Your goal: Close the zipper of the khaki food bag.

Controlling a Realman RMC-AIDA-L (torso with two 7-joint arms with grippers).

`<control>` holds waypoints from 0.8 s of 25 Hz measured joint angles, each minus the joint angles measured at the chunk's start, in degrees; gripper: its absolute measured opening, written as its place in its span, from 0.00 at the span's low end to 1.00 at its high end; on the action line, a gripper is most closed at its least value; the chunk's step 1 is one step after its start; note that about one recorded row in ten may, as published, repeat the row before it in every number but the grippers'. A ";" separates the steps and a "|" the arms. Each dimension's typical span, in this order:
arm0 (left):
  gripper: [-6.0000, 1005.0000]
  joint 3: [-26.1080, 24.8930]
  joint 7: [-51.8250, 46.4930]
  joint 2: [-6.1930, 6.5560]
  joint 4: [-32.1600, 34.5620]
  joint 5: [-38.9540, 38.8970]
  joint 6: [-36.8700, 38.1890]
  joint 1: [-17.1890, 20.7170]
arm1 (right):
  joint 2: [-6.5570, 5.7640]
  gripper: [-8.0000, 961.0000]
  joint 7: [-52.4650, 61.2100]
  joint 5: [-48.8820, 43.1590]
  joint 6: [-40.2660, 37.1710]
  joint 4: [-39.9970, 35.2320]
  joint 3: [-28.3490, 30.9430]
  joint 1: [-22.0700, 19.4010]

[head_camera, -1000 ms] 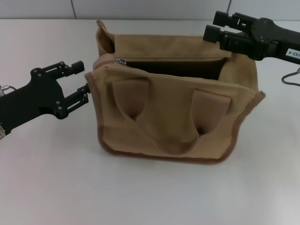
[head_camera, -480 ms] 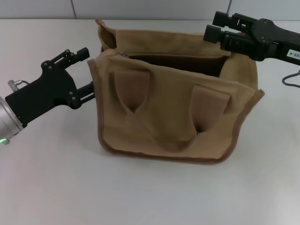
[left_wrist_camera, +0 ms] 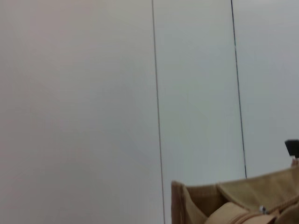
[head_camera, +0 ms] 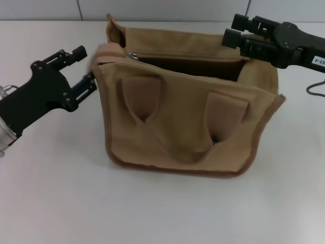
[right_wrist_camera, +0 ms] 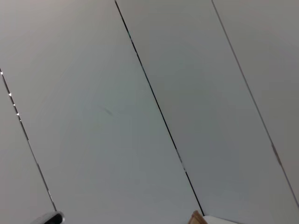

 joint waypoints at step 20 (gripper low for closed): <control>0.36 -0.45 2.86 0.06 -2.63 -0.93 1.33 -1.06 | 0.00 0.80 -1.37 0.02 0.03 0.53 0.64 0.37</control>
